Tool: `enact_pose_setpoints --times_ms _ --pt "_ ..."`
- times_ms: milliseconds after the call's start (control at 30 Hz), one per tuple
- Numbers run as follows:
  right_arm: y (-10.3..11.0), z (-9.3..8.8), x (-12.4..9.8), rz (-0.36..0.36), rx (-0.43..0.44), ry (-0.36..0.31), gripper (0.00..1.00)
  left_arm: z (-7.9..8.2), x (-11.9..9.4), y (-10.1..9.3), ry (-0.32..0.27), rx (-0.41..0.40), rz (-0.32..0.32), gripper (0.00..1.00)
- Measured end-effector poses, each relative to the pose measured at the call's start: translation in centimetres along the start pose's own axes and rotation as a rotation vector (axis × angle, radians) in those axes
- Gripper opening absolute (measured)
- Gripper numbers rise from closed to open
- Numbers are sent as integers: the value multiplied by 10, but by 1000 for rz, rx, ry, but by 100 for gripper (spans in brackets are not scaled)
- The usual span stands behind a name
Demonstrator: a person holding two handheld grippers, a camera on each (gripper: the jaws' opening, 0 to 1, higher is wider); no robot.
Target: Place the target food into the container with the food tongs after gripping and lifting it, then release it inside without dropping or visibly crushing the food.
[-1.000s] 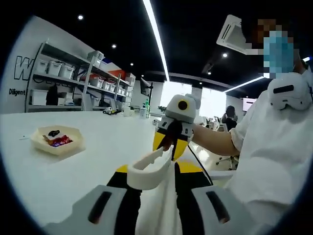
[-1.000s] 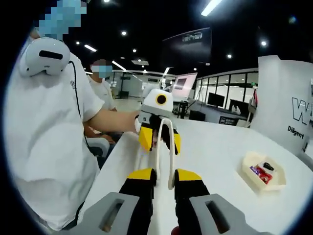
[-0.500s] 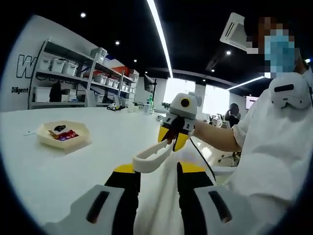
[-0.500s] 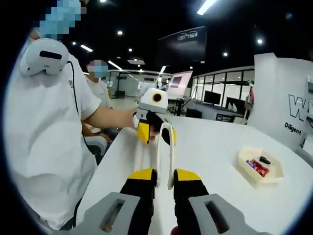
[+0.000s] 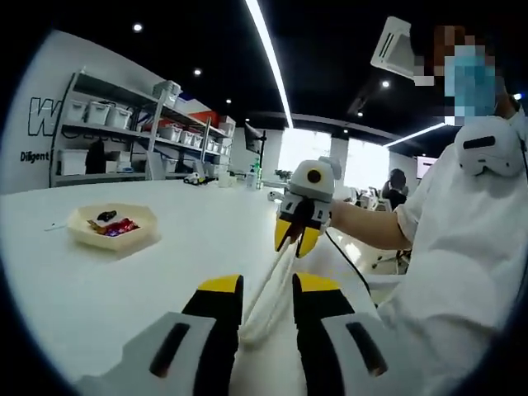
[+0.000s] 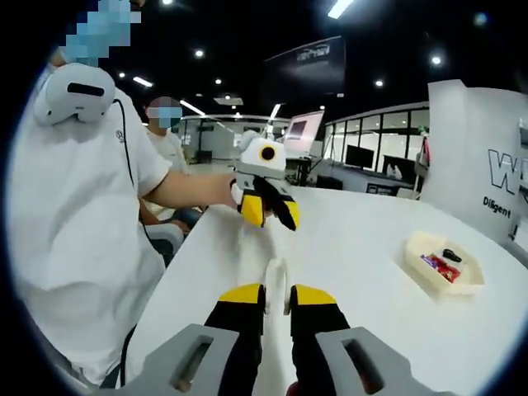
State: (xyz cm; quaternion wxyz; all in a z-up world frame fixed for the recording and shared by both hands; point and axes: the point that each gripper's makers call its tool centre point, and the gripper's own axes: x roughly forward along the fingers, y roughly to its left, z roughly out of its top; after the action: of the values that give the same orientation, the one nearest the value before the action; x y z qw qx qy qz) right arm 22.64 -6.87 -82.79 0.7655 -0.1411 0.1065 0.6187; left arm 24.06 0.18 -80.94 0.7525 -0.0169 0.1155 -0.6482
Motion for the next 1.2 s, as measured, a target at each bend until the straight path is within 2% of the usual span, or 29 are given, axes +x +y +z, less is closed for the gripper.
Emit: enact_pose_setpoints --times_ms 33,100,200,367,467,600,700,1033,1200 --pt "0 -1 1 2 -4 0 4 -6 0 0 31 3 3 31" --pt "-1 -1 1 1 0 4 5 -16 -1 5 91 58 28 30" --pt "-1 0 1 1 2 0 5 -20 1 6 108 49 28 31" --pt "-2 0 3 -1 1 5 5 -38 3 13 196 74 33 30" --pt "-3 1 3 1 2 4 5 -39 4 15 208 89 40 28" --pt "-4 0 3 2 1 11 6 -45 6 15 243 109 32 19" --pt "-5 -2 3 5 5 17 7 -44 4 20 243 118 41 16" --pt "-11 -13 6 8 3 63 10 -44 3 24 281 168 38 14" --pt "-21 -18 9 3 7 83 12 -37 0 33 285 177 53 13"
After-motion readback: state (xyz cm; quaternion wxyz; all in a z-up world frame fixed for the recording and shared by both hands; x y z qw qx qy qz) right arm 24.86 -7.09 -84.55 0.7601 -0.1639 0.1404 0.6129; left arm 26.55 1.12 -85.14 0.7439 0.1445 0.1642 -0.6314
